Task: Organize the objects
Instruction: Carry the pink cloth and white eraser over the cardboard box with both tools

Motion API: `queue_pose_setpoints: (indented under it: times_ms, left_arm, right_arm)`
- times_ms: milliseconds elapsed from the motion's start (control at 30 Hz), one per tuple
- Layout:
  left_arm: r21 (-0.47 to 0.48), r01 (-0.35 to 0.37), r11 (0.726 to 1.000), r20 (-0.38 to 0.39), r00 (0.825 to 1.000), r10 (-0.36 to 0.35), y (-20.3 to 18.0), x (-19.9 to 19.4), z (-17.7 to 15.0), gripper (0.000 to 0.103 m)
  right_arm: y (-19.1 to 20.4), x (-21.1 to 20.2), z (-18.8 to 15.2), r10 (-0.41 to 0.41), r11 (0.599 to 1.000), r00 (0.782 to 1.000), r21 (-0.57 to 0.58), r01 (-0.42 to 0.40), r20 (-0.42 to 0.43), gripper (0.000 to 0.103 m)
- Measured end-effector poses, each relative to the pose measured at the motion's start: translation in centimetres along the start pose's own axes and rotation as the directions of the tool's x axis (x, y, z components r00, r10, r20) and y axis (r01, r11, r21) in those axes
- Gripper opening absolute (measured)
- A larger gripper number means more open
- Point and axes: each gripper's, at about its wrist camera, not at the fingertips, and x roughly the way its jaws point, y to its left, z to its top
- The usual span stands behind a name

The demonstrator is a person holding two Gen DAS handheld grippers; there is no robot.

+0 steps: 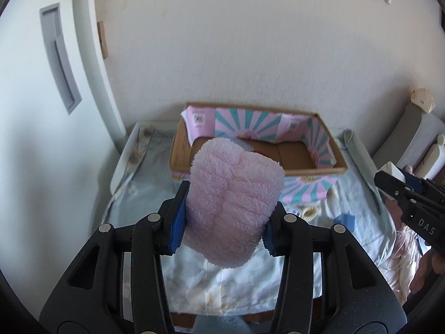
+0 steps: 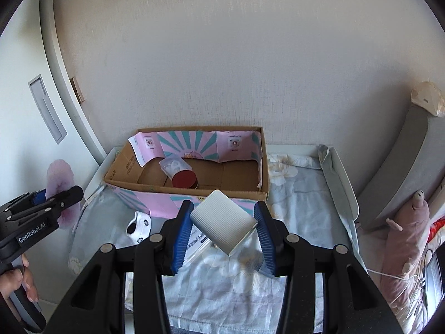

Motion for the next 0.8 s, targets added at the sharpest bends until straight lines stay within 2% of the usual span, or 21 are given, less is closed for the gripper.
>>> queue_pose_setpoints:
  times_ms: [300, 533, 800]
  left_arm:
    - [0.010, 0.027, 1.000, -0.016, 1.000, -0.027, 0.5, 2.9, 4.0, 0.041]
    - [0.052, 0.007, 0.999, -0.042, 0.999, -0.005, 1.2, 6.7, 8.1, 0.041]
    - [0.101, 0.012, 0.995, -0.132, 0.991, 0.002, 2.3, 12.3, 10.2, 0.041]
  right_arm:
    - [-0.3, 2.3, 3.8, -0.014, 1.000, 1.000, -0.014, 0.014, 0.000, 0.041]
    - [0.1, 6.1, 7.5, -0.016, 0.999, 1.000, -0.040, 0.015, -0.019, 0.041]
    - [0.4, 12.6, 10.0, 0.010, 0.999, 0.993, -0.029, -0.014, -0.122, 0.041]
